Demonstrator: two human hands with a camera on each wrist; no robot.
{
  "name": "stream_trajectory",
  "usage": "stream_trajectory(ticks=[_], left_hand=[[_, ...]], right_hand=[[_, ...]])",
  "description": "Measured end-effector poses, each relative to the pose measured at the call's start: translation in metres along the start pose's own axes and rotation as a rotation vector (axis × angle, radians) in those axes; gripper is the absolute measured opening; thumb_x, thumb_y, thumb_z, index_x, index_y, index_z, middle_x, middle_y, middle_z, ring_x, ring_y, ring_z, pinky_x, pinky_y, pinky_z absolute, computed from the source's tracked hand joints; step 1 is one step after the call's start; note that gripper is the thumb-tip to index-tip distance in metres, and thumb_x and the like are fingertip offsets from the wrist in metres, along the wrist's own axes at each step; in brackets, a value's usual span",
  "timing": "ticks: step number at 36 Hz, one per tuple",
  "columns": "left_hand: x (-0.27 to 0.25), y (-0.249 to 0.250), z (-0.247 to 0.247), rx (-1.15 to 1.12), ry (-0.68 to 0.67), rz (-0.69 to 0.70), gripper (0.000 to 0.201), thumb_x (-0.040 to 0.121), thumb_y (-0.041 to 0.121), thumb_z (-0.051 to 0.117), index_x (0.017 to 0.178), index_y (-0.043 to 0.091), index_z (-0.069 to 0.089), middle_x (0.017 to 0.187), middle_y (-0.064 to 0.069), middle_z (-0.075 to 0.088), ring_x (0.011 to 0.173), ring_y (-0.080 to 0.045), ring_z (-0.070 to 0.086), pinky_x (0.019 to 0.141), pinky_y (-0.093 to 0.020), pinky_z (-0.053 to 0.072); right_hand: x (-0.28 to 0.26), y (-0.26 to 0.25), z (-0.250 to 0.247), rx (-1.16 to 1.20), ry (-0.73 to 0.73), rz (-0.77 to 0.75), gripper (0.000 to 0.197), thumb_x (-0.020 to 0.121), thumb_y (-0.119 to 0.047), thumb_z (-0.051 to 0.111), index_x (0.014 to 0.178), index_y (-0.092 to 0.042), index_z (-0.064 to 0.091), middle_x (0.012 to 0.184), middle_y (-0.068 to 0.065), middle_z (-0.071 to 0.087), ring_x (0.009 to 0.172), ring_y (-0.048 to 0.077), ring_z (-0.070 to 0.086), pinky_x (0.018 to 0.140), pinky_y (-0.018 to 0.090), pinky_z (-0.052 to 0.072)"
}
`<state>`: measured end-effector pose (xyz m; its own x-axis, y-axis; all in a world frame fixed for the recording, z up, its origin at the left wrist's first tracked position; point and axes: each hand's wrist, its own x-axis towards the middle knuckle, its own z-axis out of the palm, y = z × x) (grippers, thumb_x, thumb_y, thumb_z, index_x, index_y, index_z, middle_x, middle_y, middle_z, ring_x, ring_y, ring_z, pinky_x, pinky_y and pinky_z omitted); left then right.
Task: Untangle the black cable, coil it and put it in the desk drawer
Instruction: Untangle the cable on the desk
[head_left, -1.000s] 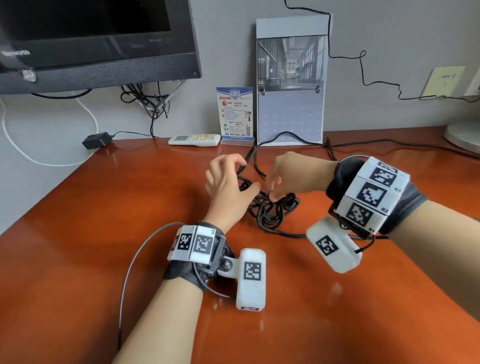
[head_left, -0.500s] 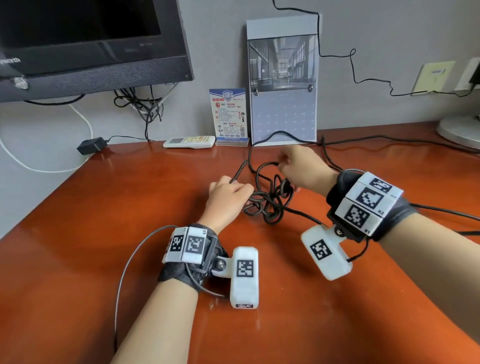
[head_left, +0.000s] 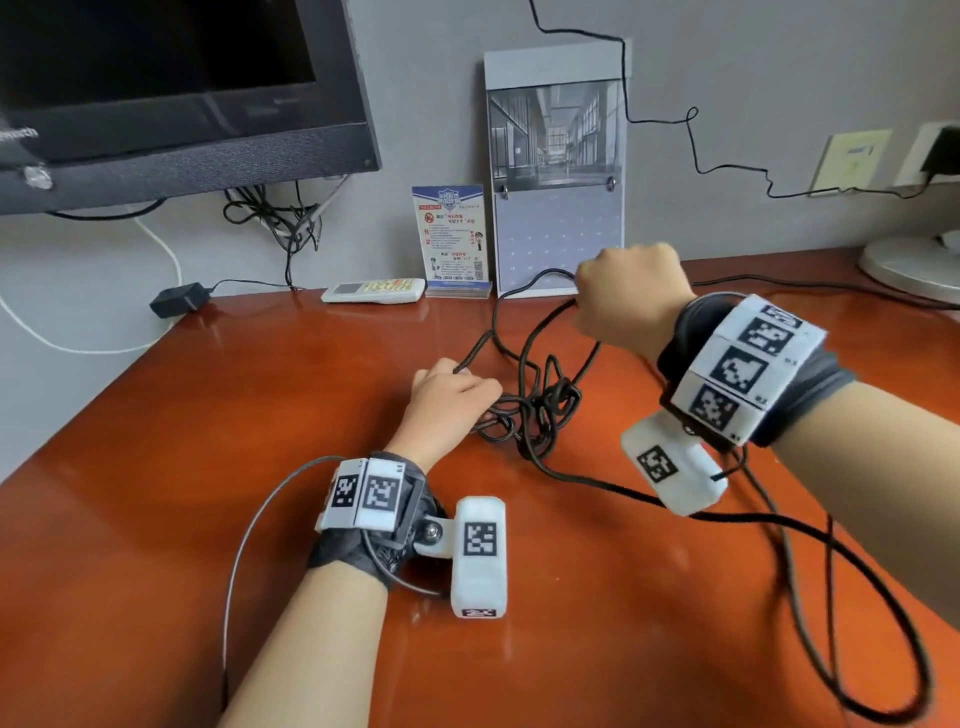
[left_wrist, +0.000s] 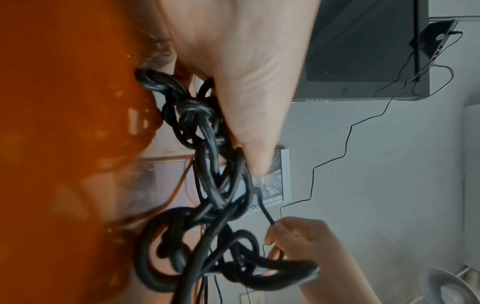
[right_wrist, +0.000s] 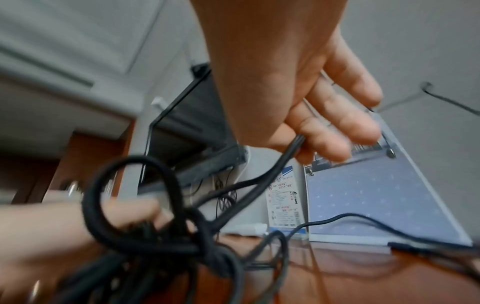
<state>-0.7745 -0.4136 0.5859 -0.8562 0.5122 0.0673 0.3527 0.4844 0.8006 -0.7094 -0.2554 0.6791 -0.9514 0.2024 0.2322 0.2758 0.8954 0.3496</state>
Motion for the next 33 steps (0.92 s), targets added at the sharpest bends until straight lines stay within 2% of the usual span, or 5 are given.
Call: stream_trajectory(ticks=[10,15,22,29,33], left_hand=[[0.004,-0.007,0.002,0.073,0.011,0.014,0.047,0.088,0.029,0.051,0.042,0.026,0.042,0.088,0.004,0.044,0.107,-0.022,0.036,0.1,-0.042,0.034],[0.002,-0.003,0.003,0.082,0.005,0.019,0.037,0.09,0.027,0.051,0.053,0.026,0.047,0.083,0.007,0.04,0.108,-0.023,0.035,0.1,-0.039,0.034],[0.001,-0.004,0.001,0.039,0.001,0.007,0.033,0.088,0.026,0.054,0.056,0.023,0.046,0.085,0.004,0.043,0.11,-0.022,0.036,0.099,-0.036,0.036],[0.002,-0.002,0.001,0.076,-0.019,0.009,0.032,0.089,0.027,0.052,0.058,0.021,0.046,0.086,0.007,0.042,0.109,-0.02,0.035,0.094,-0.033,0.035],[0.001,-0.001,0.001,0.058,-0.008,0.008,0.032,0.088,0.025,0.053,0.058,0.019,0.044,0.085,0.003,0.042,0.108,-0.021,0.036,0.093,-0.034,0.035]], right_hand=[[-0.002,-0.012,0.015,-0.051,-0.144,-0.487,0.063,0.089,-0.004,0.04,0.146,-0.03,0.028,0.144,-0.003,0.038,0.131,0.02,0.032,0.094,0.035,0.041],[-0.004,-0.032,0.008,-0.174,-0.008,-0.628,0.027,0.097,-0.029,0.044,0.12,-0.024,0.057,0.114,0.0,0.058,0.112,0.022,0.049,0.079,0.034,0.043],[0.009,-0.011,-0.03,-0.131,0.067,-0.139,0.015,0.093,-0.008,0.045,0.079,-0.013,0.047,0.07,0.003,0.045,0.073,0.029,0.051,0.065,0.032,0.036],[0.017,0.032,-0.027,-0.111,-0.196,0.119,0.01,0.092,-0.01,0.044,0.088,-0.01,0.052,0.068,0.001,0.043,0.077,0.025,0.048,0.07,0.032,0.037],[0.013,0.013,-0.006,-0.087,-0.216,-0.138,0.047,0.089,-0.007,0.042,0.136,-0.015,0.041,0.117,0.007,0.057,0.107,0.027,0.054,0.082,0.036,0.046]])
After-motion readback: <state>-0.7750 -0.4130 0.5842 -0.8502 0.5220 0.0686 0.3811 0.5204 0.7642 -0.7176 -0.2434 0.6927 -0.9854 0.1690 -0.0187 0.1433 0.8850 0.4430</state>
